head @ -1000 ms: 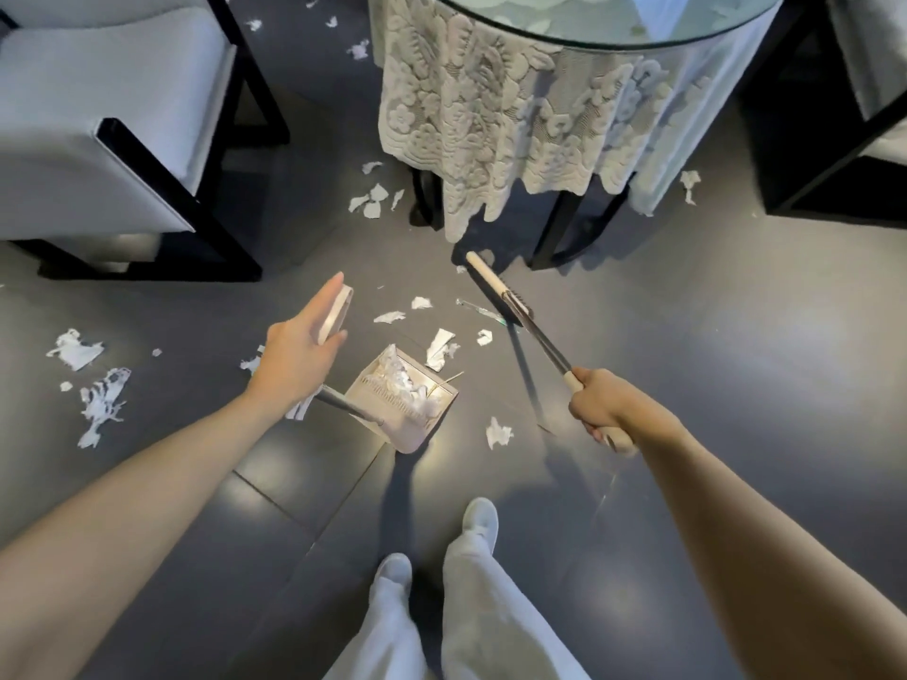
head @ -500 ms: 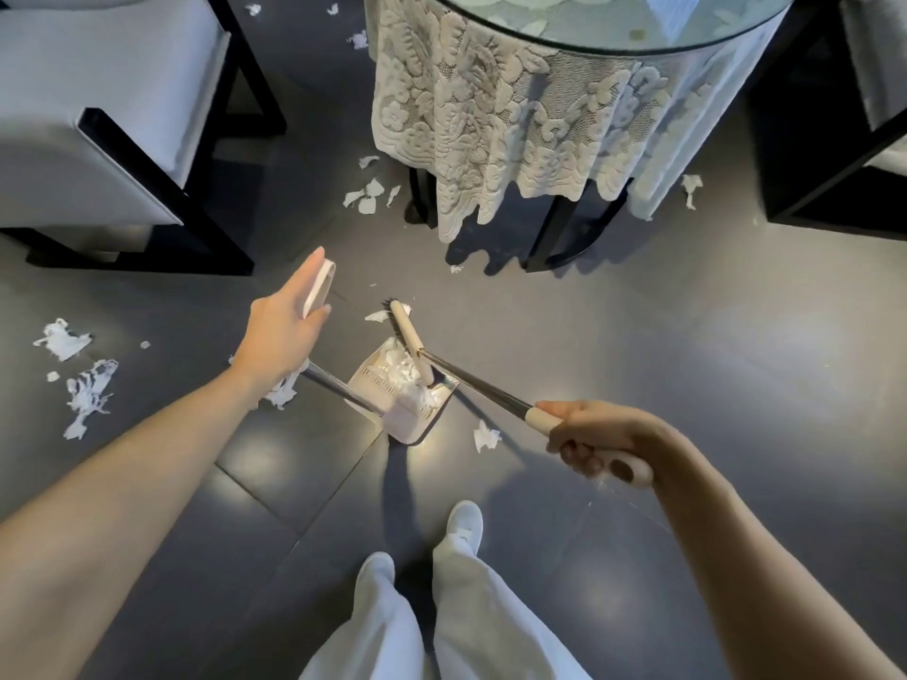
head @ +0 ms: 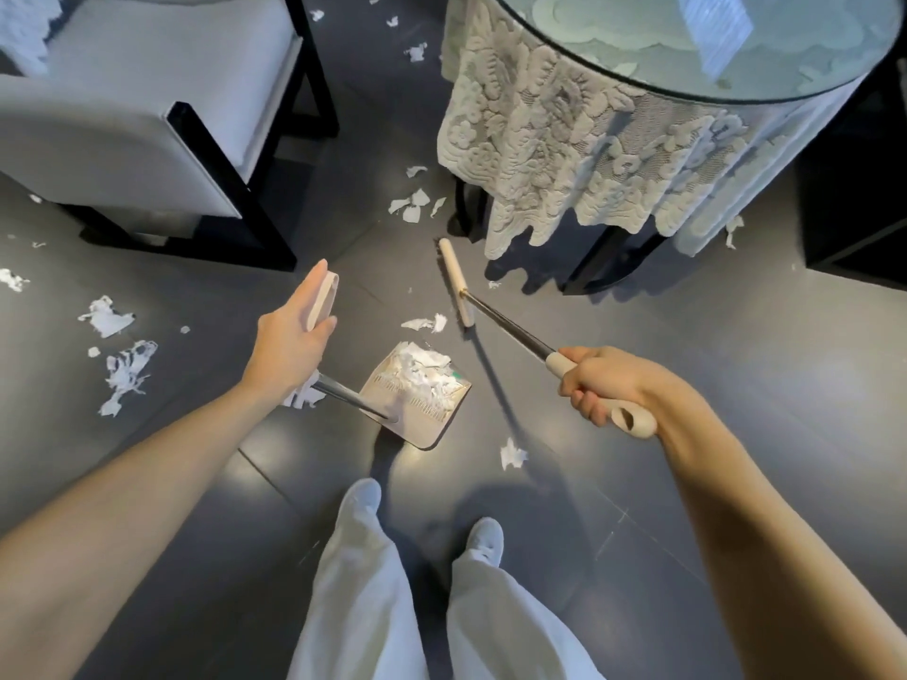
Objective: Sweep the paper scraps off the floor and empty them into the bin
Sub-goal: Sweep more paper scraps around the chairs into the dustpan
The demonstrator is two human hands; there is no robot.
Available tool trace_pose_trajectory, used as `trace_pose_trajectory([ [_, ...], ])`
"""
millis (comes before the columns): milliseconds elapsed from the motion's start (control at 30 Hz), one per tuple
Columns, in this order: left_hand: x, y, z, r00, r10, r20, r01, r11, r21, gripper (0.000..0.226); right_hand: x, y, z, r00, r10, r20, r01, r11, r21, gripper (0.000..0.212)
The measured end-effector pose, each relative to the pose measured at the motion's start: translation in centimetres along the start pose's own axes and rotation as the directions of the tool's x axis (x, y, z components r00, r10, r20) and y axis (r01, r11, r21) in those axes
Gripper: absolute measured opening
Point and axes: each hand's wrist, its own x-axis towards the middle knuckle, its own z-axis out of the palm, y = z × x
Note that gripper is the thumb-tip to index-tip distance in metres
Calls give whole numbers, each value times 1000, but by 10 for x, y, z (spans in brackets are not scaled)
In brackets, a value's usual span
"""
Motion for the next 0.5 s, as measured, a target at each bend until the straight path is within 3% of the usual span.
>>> trace_pose_trajectory([
  [167,45,-20,-33,1000,24,11,-24,1000,8,66,59,-30,63,975,-156,-160,92,932,-350,24],
  [267,77,-25,-45,996,64,64,-63,998,-15,66,81,-40,97,977,-162,-138,81,884,-460,27],
  [433,118,-27,-51,980,135,145,-125,989,-78,67,79,-37,140,999,-39,-15,27,876,-482,15],
  [500,126,-22,-49,970,168,174,-157,985,-78,67,67,-33,154,1000,16,14,-8,910,-416,35],
])
